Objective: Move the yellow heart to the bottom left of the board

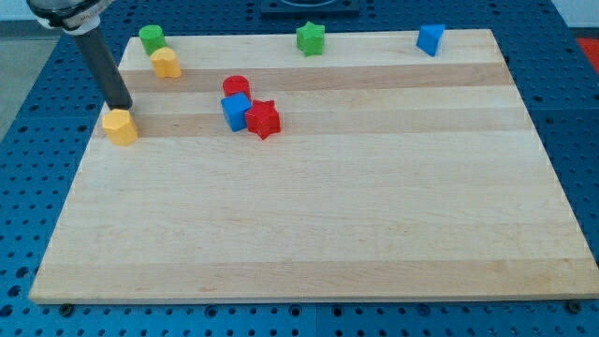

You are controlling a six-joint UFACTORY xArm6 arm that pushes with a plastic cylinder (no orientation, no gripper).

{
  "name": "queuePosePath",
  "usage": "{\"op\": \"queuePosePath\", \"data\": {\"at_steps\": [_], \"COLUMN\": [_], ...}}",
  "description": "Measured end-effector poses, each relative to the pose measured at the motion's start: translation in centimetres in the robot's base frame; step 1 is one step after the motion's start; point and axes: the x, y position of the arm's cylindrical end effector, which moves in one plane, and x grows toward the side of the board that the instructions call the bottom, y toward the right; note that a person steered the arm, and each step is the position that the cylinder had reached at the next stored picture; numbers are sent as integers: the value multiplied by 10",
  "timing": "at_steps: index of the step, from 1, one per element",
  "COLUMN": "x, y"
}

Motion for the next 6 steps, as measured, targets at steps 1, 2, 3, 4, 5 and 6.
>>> {"op": "queuePosePath", "data": {"at_steps": [1, 2, 3, 4, 5, 6], "x": [-7, -29, -43, -56, -68, -80], "y": [-9, -9, -9, -9, -2, 12]}}
